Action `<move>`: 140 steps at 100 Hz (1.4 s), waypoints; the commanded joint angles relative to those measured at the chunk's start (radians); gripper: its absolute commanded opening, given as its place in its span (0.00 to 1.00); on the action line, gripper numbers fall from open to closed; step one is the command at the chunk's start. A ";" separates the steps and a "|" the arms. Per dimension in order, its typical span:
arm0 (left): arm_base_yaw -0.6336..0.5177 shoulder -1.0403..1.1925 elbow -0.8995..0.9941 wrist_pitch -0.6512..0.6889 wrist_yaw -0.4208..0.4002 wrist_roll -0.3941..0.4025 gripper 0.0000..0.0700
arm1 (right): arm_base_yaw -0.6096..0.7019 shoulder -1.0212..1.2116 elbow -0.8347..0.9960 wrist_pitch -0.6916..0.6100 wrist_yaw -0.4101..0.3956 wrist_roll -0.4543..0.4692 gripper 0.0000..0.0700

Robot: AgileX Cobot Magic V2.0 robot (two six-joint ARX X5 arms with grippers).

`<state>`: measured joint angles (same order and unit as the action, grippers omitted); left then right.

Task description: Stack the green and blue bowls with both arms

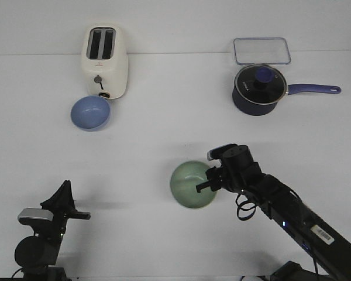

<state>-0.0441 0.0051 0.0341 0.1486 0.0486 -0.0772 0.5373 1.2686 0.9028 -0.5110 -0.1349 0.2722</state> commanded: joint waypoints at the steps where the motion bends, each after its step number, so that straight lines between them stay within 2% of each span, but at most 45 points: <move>1: 0.000 -0.001 -0.019 0.010 0.000 -0.029 0.02 | 0.035 0.038 0.009 0.011 0.029 0.019 0.00; 31: 0.000 -0.001 -0.018 0.010 0.000 -0.164 0.02 | 0.102 0.159 0.008 0.055 0.030 0.018 0.00; 36: 0.000 -0.001 -0.018 0.010 0.000 -0.183 0.02 | 0.105 0.162 0.008 0.054 0.030 0.012 0.06; 45: 0.000 -0.001 -0.018 0.010 0.000 -0.235 0.02 | 0.106 0.162 0.008 0.059 0.021 0.007 0.33; 50: 0.000 -0.001 -0.018 0.010 0.000 -0.272 0.02 | 0.104 0.159 0.009 0.060 0.019 0.006 0.42; 68: 0.000 -0.001 -0.013 0.009 0.000 -0.436 0.02 | 0.066 0.078 0.009 0.057 0.028 -0.048 0.43; 80: 0.000 -0.001 0.003 -0.010 0.000 -0.492 0.02 | 0.008 -0.035 0.009 0.045 0.050 -0.069 0.43; 94: 0.000 0.012 0.056 -0.098 0.001 -0.493 0.02 | -0.095 -0.188 -0.011 0.035 0.066 -0.079 0.43; 113: 0.000 0.132 0.188 -0.182 0.001 -0.480 0.02 | -0.199 -0.447 -0.225 0.205 0.116 -0.055 0.41; 121: 0.000 0.238 0.255 -0.186 0.002 -0.440 0.02 | -0.233 -0.547 -0.304 0.242 0.117 -0.052 0.41; 140: 0.000 0.607 0.433 -0.199 0.001 -0.323 0.02 | -0.270 -0.683 -0.374 0.225 0.121 -0.053 0.41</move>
<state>-0.0441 0.4759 0.4103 -0.0494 0.0486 -0.4824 0.2676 0.5949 0.5282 -0.2916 -0.0193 0.2138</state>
